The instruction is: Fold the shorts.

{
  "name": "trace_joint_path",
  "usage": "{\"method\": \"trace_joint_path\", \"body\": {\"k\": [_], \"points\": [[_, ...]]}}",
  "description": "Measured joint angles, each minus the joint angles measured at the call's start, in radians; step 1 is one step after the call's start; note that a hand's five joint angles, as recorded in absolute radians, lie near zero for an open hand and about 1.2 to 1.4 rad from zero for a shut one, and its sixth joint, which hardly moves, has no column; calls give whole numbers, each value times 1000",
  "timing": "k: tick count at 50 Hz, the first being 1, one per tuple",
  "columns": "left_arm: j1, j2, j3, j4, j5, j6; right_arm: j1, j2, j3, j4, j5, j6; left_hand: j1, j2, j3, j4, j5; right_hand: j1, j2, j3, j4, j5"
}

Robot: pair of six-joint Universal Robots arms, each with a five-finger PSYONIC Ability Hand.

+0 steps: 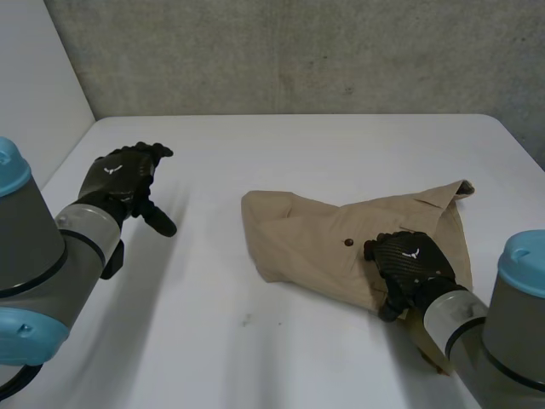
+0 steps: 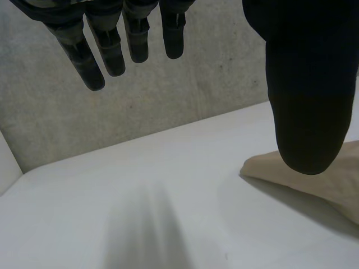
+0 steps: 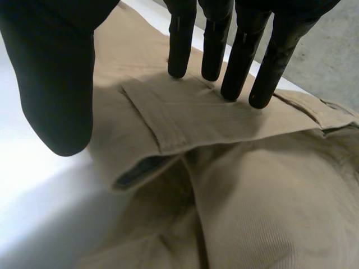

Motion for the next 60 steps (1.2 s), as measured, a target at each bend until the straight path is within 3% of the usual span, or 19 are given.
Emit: {"method": "trace_joint_path", "body": {"k": [3,4,5,8,16,29,43,46,48,49,50,56,60], "points": [[-1,-14,7,1,3,0,3,40,-5,-39,31,-19,0,0,0,0,0,85,105,104,94,87],[-2,-21,9,1,3,0,3,54,-6,-57,41,-31,0,0,0,0,0,366,415,397,406,369],[-3,-26,11,2,4,0,3,61,-6,-74,47,-40,0,0,0,0,0,499,616,592,604,557],[-5,-38,14,2,4,0,3,65,-5,-116,56,-58,0,0,0,0,0,591,750,720,744,707],[-37,-88,26,10,24,4,23,-61,-30,-152,54,-100,0,0,0,0,0,604,751,733,748,728],[-93,-238,64,130,113,95,152,-251,-198,103,27,-148,0,0,0,0,0,604,751,743,755,743],[-199,-410,209,182,114,132,180,-388,-240,148,29,-152,1,2,1,2,2,604,751,743,755,744],[-222,-448,251,182,107,130,179,-405,-244,160,29,-151,226,198,189,199,199,604,751,743,755,744],[-233,-472,280,181,96,128,175,-415,-247,170,31,-151,787,705,692,705,688,604,751,743,755,744],[-235,-476,285,181,92,127,173,-417,-248,172,31,-151,787,705,692,705,688,604,751,743,755,744],[-236,-479,289,181,88,126,172,-418,-249,173,32,-151,918,871,848,863,846,604,751,743,755,744],[-234,-422,279,171,23,123,146,-423,-258,183,36,-154,924,961,947,954,897,604,751,743,755,744],[-229,-259,217,146,6,126,100,-424,-270,190,33,-155,924,961,948,954,897,604,751,743,755,744]]}}
